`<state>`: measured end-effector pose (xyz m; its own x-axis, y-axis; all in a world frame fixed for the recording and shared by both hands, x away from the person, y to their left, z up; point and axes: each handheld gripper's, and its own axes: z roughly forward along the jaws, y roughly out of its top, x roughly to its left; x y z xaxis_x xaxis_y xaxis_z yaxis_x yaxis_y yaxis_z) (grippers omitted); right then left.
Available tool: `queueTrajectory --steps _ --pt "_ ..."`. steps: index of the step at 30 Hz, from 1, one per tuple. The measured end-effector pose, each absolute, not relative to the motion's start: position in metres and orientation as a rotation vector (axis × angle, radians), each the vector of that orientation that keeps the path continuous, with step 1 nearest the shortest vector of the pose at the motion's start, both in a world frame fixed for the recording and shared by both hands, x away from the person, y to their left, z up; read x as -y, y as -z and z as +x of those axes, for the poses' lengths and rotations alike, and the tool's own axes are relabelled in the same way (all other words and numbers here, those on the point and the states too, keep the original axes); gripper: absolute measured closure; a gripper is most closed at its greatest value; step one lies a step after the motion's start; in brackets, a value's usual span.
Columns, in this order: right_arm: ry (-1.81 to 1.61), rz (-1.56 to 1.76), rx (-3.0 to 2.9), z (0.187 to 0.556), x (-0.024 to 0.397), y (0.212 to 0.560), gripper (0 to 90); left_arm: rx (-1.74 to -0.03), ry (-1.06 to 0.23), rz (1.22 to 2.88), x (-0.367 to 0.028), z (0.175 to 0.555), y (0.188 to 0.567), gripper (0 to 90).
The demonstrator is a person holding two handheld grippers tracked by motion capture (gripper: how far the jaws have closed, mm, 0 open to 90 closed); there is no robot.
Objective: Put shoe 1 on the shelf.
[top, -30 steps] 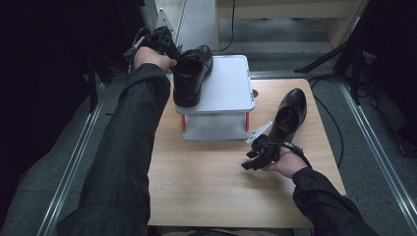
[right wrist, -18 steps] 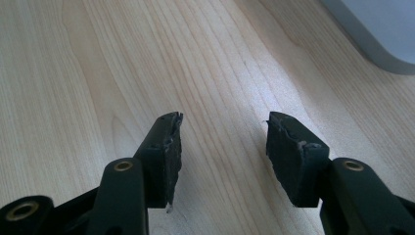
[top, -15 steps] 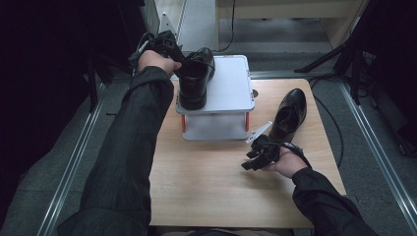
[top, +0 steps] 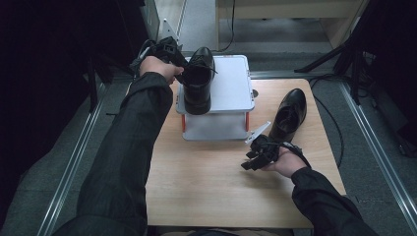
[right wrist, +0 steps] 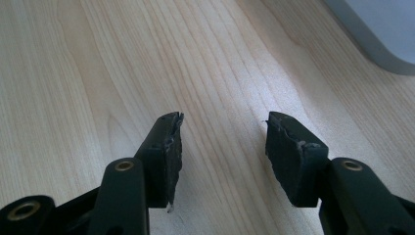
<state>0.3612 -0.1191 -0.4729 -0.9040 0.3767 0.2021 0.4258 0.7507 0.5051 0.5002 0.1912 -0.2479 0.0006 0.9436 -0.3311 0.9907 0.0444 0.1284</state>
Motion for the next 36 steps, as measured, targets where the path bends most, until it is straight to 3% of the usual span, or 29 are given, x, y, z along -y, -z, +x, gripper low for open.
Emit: queueTrajectory --steps 10,26,36 --pt "0.852 -0.657 2.859 0.361 0.120 0.473 48.3 -1.974 0.190 1.975 -0.197 0.497 0.242 58.5" --pt "0.855 -0.665 2.853 0.362 0.121 0.473 48.3 -1.908 0.148 1.947 -0.232 0.479 0.206 56.8" --pt "0.853 -0.692 2.843 0.363 0.124 0.472 48.6 -1.901 0.149 1.935 -0.263 0.464 0.233 56.7"
